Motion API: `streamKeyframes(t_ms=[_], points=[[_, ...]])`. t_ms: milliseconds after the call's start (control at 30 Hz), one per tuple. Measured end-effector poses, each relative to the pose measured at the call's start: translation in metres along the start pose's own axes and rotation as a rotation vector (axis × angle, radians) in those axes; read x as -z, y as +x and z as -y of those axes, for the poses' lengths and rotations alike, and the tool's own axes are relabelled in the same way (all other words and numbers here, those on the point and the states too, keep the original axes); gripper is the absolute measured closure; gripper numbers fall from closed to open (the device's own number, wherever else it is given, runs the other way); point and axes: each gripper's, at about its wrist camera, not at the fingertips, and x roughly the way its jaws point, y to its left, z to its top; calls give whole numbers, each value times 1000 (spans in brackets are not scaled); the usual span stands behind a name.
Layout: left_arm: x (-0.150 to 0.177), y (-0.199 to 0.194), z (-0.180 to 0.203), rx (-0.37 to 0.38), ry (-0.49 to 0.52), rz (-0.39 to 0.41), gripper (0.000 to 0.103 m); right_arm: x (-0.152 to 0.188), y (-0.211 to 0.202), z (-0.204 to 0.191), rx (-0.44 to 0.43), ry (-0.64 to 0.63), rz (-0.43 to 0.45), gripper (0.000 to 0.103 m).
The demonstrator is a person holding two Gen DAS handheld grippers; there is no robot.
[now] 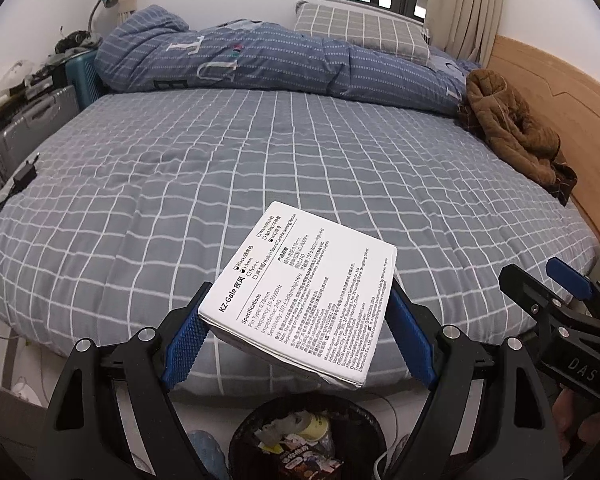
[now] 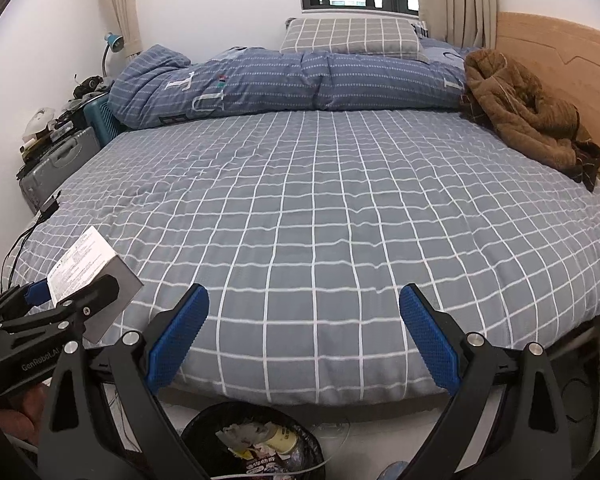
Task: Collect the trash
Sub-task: 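Lift the white box and carry it down over the floor bin with the left tool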
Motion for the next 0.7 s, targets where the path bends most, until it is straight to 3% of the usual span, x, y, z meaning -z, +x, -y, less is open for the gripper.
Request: streamKeyframes(t_ms=[700], points=[[60, -29, -3, -5, -12, -74, 22, 52, -35, -5, -7, 9, -47, 11]])
